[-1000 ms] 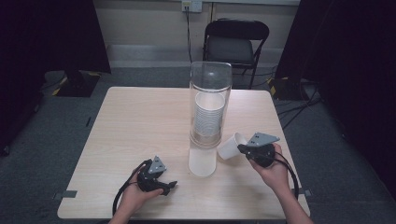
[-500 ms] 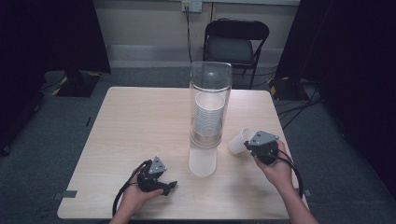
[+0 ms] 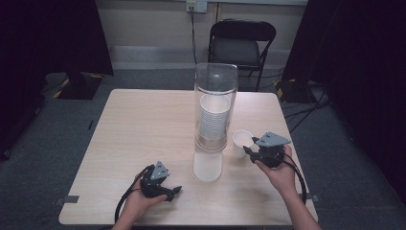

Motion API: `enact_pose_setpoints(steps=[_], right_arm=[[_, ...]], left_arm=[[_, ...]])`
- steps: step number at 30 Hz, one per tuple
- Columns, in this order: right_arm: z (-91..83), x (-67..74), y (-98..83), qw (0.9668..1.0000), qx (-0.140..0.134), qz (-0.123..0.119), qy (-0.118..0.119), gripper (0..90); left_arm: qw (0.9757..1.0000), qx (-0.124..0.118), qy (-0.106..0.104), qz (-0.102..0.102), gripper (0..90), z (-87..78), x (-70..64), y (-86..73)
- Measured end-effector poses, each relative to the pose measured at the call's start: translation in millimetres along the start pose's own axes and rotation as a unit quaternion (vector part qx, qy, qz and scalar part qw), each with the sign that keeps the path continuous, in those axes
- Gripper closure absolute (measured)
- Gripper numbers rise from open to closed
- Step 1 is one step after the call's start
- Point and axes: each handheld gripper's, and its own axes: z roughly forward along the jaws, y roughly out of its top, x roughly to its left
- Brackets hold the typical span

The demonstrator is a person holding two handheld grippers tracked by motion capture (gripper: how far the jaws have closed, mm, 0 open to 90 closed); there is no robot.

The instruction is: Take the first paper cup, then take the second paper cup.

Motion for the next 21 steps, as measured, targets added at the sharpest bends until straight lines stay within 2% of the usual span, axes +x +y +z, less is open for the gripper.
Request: enact_pose_setpoints(steps=[1,3,4,5,6,8,12,14,21], right_arm=[[-2.2,0.7,0.5,0.9999,-0.008,0.015,0.001,38.7],[-6.9,5.7,2.1,0.9989,-0.026,0.037,0.016,33.7],[-8.7,10.2,3.1,0.9983,-0.034,0.042,0.022,28.8],[-8.7,10.2,3.1,0.9983,-0.034,0.042,0.022,28.8],[-10.4,21.6,4.8,0.9962,-0.043,0.063,0.041,26.0],[-8.8,34.1,6.3,0.9929,-0.057,0.077,0.071,25.6],[1.7,55.5,9.9,0.9881,-0.061,0.090,0.109,22.8],[8.9,64.2,12.7,0.9871,-0.058,0.089,0.119,22.8],[31.5,83.5,25.3,0.9847,-0.063,0.096,0.131,22.4]], left_arm=[[1.0000,0.001,0.001,-0.001,15.7,0.1,0.1,0.1],[1.0000,0.002,0.000,-0.001,15.1,0.2,0.2,0.1],[1.0000,0.002,0.001,-0.001,14.9,0.2,0.2,0.2],[1.0000,0.002,0.001,-0.001,14.8,0.2,0.2,0.2],[1.0000,0.003,0.002,0.000,14.5,0.2,0.3,0.3],[1.0000,0.003,0.002,0.000,14.4,0.2,0.3,0.3],[1.0000,0.003,0.003,-0.003,14.2,0.2,-0.2,0.0],[1.0000,0.002,0.004,-0.004,14.2,0.2,-0.4,-0.1],[1.0000,0.002,0.004,-0.004,14.2,0.1,-0.4,-0.2]])
